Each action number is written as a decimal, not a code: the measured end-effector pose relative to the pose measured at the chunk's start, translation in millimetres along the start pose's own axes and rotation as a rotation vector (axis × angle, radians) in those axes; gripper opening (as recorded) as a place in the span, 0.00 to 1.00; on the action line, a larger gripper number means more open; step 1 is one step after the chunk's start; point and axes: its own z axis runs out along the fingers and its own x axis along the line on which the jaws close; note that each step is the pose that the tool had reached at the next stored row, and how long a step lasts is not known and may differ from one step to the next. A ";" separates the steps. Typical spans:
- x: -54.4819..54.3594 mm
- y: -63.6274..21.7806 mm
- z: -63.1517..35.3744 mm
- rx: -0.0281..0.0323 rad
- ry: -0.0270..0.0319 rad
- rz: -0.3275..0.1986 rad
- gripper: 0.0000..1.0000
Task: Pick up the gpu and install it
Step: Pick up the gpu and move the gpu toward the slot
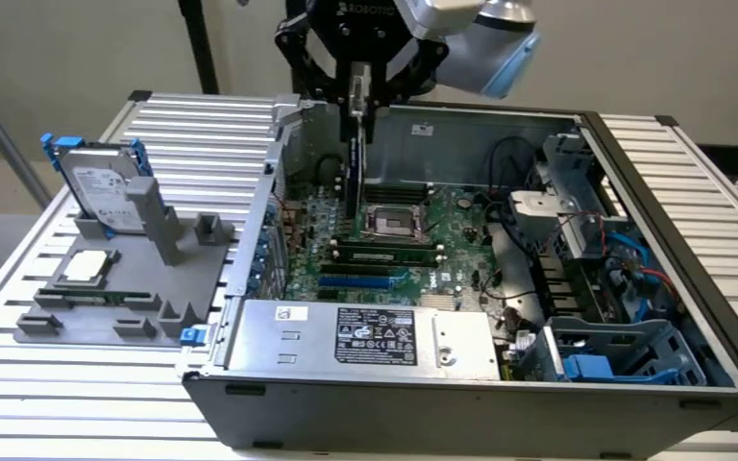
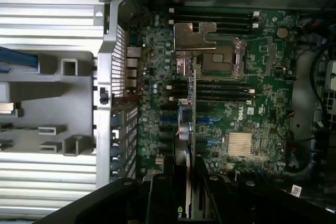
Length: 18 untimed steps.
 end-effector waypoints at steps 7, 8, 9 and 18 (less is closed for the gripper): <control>-31.8 -0.3 9.1 0.0038 0.0000 0.000 0.27; -36.3 -0.3 10.5 0.0042 0.0000 0.000 0.27; -41.2 -0.4 12.1 0.0045 0.0000 0.000 0.27; -75.5 -0.8 25.3 0.0051 0.0038 0.000 0.27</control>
